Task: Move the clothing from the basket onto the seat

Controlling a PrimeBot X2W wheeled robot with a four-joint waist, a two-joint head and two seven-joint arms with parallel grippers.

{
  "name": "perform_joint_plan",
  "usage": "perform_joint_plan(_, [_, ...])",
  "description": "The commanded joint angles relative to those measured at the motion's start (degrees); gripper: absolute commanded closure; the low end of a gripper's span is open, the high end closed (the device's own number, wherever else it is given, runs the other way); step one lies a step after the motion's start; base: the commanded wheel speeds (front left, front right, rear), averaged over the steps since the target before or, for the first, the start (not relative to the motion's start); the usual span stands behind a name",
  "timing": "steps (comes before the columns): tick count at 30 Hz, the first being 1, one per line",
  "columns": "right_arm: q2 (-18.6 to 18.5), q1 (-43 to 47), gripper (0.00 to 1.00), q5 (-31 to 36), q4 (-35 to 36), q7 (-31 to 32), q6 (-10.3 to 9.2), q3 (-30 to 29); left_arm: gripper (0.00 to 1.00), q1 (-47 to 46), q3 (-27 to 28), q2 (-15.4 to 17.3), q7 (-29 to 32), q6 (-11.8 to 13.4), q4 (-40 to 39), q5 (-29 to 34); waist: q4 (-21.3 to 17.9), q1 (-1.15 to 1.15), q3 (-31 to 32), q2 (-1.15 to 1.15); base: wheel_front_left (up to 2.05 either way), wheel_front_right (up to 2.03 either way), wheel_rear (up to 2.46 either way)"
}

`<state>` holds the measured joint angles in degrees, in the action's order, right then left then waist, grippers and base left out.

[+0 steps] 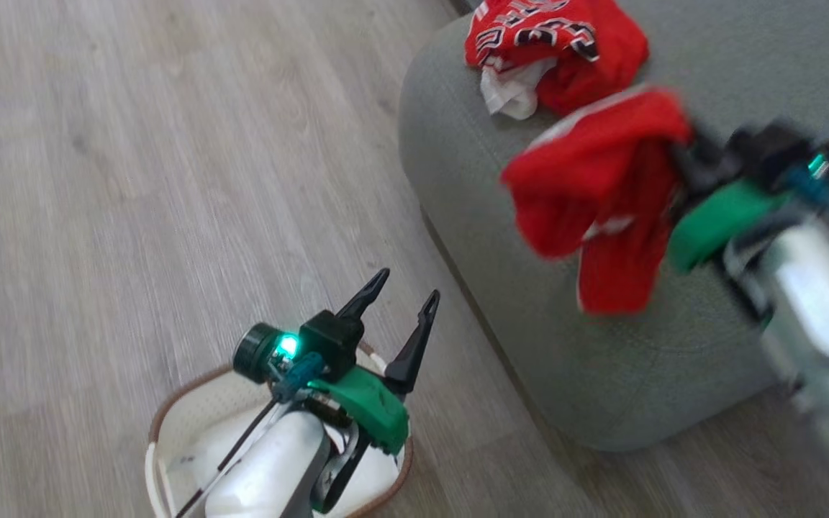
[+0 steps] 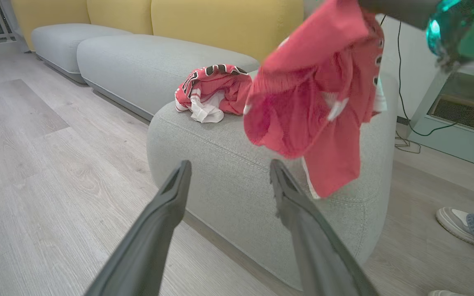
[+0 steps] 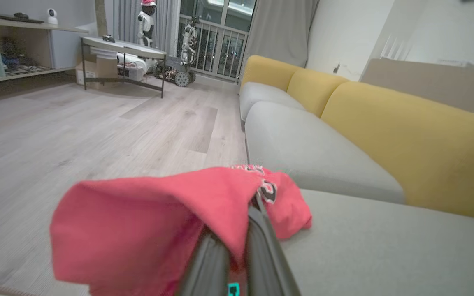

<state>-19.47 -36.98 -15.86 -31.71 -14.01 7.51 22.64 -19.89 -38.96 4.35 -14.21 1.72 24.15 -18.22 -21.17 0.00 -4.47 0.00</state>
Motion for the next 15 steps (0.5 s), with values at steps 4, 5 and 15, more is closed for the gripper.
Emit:
perform_joint_plan(4, [-3.35, -10.85, 1.0, -1.08, -0.21, 0.02, -0.02, -1.77, 0.0, -4.49, 1.43, 0.86, -0.73, 0.27, -4.08, 1.34, 3.43, 0.0, -5.02, 0.0, 0.0, 0.0, 0.0])
perform_joint_plan(5, [-4.22, -12.84, 1.0, -1.15, -0.92, 0.22, -0.02, -2.17, 0.0, -4.81, 1.32, 1.05, -0.73, 0.32, -4.73, 1.64, 4.11, 0.0, -6.21, 0.0, 0.0, 0.0, 0.0])
perform_joint_plan(15, [-13.05, -32.35, 1.0, 2.49, -12.25, 0.37, -0.02, -12.2, 0.0, -9.01, 1.05, 4.18, 1.06, 1.08, -11.6, 4.63, 10.33, 0.0, -17.89, 0.0, 0.0, 0.0, 0.0])
